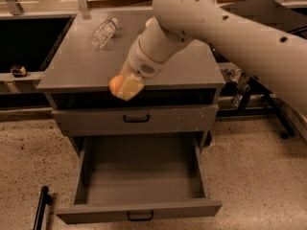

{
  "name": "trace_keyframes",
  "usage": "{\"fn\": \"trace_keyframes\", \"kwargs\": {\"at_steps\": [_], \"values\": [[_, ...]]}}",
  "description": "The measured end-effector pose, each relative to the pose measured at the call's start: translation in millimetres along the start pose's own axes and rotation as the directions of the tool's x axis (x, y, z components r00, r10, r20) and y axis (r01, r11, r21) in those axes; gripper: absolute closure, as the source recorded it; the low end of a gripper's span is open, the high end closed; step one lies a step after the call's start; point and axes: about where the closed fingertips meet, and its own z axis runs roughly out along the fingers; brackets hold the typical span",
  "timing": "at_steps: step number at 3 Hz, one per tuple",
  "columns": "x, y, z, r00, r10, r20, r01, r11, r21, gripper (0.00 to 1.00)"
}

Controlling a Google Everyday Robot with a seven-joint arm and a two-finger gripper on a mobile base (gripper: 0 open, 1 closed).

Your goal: Place orange into middle drawer

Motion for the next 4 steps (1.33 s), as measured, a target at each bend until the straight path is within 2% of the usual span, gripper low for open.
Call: {"fn": "trace_keyframes", "kwargs": {"at_steps": [1, 2, 3, 4], "values": [[22.1, 82.3, 11.6, 0.994, -0.042, -0.097, 0.027, 0.9882, -0.151, 1.00], [33.5, 96.0, 23.9, 0.994, -0.030, -0.110, 0.010, 0.9831, -0.183, 1.00], [54.0, 83.0, 43.1, 0.997, 0.055, -0.054, -0.061, 0.9912, -0.117, 1.00], [95.8, 89.2, 83.4, 0.991, 0.132, 0.017, -0.130, 0.9879, -0.084, 1.00]]}}
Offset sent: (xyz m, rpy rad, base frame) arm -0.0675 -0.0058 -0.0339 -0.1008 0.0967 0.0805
